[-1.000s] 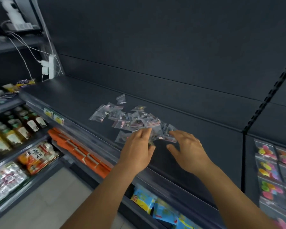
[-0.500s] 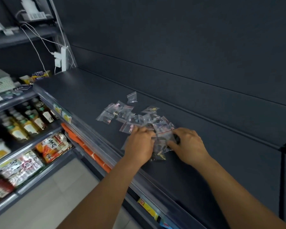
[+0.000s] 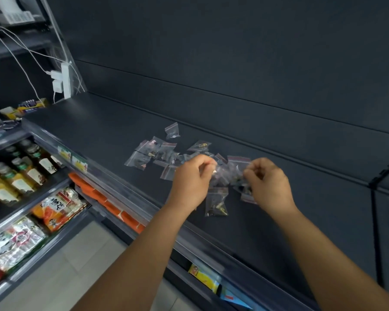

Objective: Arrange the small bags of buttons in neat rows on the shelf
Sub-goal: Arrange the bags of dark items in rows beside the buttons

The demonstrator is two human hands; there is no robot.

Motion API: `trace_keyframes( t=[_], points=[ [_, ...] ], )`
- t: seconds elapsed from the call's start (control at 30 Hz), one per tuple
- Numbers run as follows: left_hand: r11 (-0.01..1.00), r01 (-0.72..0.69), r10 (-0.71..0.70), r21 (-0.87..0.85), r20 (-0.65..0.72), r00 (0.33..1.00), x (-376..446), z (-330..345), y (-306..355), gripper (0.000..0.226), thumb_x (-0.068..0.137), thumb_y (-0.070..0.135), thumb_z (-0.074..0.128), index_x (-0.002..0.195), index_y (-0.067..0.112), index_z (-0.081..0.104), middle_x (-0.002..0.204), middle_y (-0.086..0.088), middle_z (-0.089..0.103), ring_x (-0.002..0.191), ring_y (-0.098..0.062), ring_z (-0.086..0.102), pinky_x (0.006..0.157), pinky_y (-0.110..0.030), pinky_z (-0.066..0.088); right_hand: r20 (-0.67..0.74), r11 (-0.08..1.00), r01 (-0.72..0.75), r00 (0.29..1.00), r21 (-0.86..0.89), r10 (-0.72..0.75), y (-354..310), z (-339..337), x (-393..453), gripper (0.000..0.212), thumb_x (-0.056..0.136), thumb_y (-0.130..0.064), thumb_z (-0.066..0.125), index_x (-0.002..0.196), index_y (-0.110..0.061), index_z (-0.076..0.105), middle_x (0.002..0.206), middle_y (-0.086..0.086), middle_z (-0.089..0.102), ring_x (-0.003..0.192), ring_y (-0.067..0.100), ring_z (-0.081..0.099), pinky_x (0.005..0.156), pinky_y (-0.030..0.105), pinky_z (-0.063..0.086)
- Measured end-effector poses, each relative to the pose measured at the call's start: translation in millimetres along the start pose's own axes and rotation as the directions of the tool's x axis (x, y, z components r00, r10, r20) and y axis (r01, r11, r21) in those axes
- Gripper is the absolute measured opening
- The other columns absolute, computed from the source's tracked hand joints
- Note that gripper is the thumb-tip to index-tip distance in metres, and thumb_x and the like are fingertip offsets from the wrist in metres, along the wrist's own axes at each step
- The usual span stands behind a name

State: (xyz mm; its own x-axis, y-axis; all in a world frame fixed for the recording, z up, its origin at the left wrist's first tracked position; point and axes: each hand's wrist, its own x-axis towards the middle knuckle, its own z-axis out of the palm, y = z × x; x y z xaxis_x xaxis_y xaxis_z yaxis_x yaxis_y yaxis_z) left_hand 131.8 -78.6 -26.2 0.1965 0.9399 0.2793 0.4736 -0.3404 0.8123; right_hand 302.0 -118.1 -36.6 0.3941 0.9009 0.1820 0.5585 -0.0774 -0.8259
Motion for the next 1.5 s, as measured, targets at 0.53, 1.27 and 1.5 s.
trace_keyframes(
  t=[0.53, 1.27, 1.5],
  points=[
    [0.958, -0.016, 0.115, -0.286, 0.332, 0.936, -34.3, 67.0, 68.9, 0.021, 0.084, 0.025, 0.066, 0.100, 0.032, 0.056, 0.085, 0.015, 0.065, 0.076, 0.005, 0.060, 0.069, -0.019, 0.050, -0.156, 0.821, -0.286, 0.900, 0.494, 0.408, -1.3, -66.6, -86.2, 0.007, 0.084, -0.007, 0.067, 0.090, -0.008, 0.063, 0.078, 0.003, 0.072, 0.065, 0.009, 0.068, 0.055, 0.014, 0.051],
    [0.915, 0.053, 0.272, -0.400, 0.710, 0.650, -256.6, 271.7, 298.8, 0.012, 0.089, 0.017, 0.061, 0.077, 0.020, 0.063, 0.069, -0.003, 0.069, 0.067, -0.025, 0.067, 0.068, -0.044, 0.058, -0.636, 0.839, -0.185, 0.576, 0.511, 0.514, 123.5, -352.8, -288.3, 0.018, 0.089, -0.013, 0.058, 0.076, -0.020, 0.069, 0.063, -0.008, 0.068, 0.065, 0.011, 0.064, 0.067, 0.028, 0.056],
    [0.916, 0.031, 0.294, -0.401, 0.722, 0.626, -318.5, 343.0, 365.2, 0.011, 0.087, 0.015, 0.061, 0.080, 0.023, 0.064, 0.074, -0.001, 0.069, 0.071, -0.021, 0.066, 0.072, -0.041, 0.057, -0.618, 0.833, -0.241, 0.575, 0.497, 0.535, 166.1, -450.3, -339.7, 0.017, 0.087, -0.015, 0.063, 0.075, -0.021, 0.073, 0.070, 0.001, 0.070, 0.065, 0.013, 0.061, 0.066, 0.031, 0.054]
  ],
)
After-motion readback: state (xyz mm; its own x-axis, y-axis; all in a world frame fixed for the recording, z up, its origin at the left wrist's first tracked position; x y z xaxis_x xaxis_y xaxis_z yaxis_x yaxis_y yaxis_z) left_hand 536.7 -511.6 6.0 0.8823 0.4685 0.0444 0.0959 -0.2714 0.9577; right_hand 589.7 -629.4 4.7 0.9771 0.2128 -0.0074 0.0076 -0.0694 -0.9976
